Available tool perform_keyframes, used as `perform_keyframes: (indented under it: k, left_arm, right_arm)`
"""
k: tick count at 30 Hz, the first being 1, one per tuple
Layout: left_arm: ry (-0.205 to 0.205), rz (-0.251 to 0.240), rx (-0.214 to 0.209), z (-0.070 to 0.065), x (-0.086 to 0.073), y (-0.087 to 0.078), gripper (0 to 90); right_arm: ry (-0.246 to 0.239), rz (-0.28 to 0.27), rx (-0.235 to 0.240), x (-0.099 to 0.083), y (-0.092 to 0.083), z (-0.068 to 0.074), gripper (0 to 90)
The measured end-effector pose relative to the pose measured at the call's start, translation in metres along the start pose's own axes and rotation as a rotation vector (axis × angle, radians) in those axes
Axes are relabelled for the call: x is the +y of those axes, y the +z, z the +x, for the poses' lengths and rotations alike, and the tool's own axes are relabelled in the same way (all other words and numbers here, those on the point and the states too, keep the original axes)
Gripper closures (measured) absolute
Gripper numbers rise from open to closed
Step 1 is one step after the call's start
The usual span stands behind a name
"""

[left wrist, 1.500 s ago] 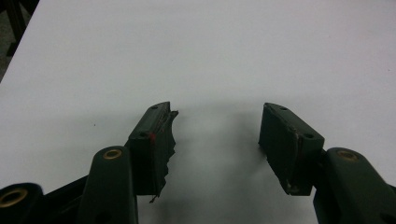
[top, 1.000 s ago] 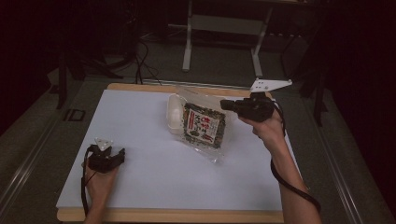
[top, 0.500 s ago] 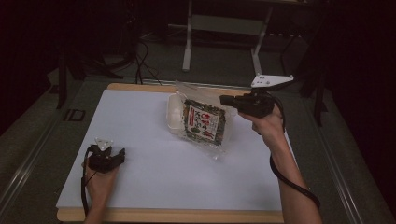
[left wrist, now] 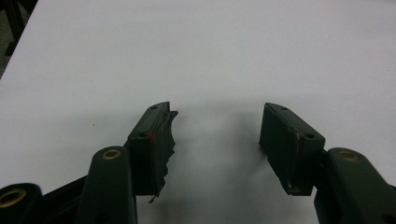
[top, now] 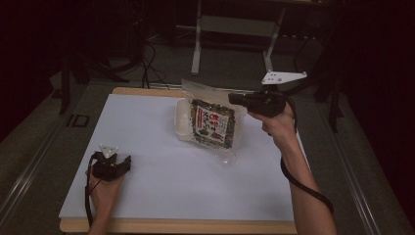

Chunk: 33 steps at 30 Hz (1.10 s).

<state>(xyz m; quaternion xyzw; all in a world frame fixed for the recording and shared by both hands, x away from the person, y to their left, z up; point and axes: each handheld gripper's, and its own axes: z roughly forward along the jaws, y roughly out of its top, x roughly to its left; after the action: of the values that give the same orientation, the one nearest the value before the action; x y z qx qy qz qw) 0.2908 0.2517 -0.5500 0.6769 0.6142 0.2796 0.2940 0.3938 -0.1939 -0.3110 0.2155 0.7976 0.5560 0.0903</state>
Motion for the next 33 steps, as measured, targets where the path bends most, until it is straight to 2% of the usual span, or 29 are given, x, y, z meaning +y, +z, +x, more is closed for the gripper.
perform_keyframes:
  k: [15,33]
  left_arm:
    - [0.001,0.001,0.0,0.0,0.0,0.0,43.9]
    - [-0.001,0.001,0.0,0.0,0.0,0.0,43.6]
  right_arm:
    - [-0.002,-0.022,0.007,0.012,0.007,-0.003,90.0]
    - [-0.011,-0.079,0.01,0.032,0.006,-0.003,90.0]
